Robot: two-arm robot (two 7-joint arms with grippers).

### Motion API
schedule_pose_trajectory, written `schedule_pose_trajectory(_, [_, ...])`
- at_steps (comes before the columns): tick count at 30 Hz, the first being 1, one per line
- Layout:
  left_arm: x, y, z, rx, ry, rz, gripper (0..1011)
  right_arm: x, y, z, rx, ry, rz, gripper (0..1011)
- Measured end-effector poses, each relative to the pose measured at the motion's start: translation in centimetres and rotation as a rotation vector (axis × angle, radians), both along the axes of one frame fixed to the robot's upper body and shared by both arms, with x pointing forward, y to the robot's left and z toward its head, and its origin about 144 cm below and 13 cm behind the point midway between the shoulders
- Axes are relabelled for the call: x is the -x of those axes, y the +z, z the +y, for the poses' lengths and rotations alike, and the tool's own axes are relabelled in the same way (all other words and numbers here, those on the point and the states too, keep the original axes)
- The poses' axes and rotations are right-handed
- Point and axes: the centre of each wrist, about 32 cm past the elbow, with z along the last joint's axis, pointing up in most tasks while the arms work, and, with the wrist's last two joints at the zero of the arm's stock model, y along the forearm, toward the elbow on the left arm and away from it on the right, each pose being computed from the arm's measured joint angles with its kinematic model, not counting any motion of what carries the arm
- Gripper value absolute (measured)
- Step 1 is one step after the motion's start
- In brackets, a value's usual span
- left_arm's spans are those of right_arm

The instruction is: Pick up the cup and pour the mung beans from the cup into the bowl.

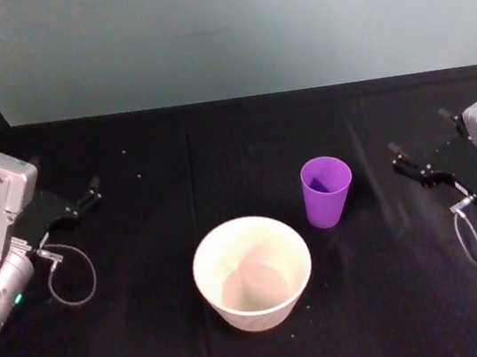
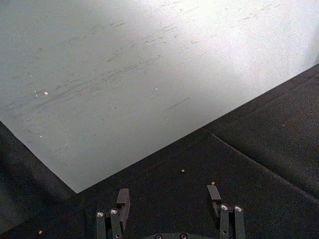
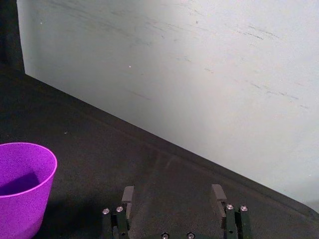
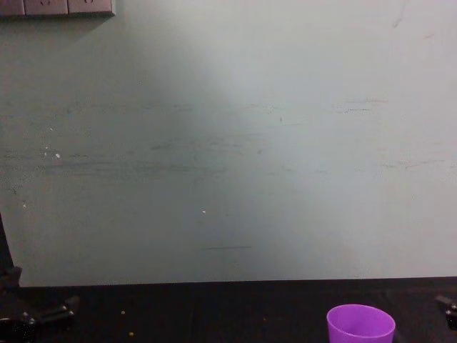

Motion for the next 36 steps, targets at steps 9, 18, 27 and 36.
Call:
schedule_pose_trajectory(9, [0.0, 0.0, 0.0, 0.0, 0.0, 0.0, 1011, 0.0, 0.0, 0.0, 0.0, 0.0, 0.0, 1004])
schedule_pose_trajectory(18, [0.0, 0.0, 0.0, 0.0, 0.0, 0.0, 1011, 0.0, 0.0, 0.0, 0.0, 0.0, 0.0, 1004])
schedule_pose_trajectory(27, [0.0, 0.0, 0.0, 0.0, 0.0, 0.0, 1011, 0.0, 0.0, 0.0, 0.0, 0.0, 0.0, 1004])
schedule_pose_trajectory(36, [0.0, 0.0, 0.0, 0.0, 0.0, 0.0, 1011, 0.0, 0.0, 0.0, 0.0, 0.0, 0.0, 1004])
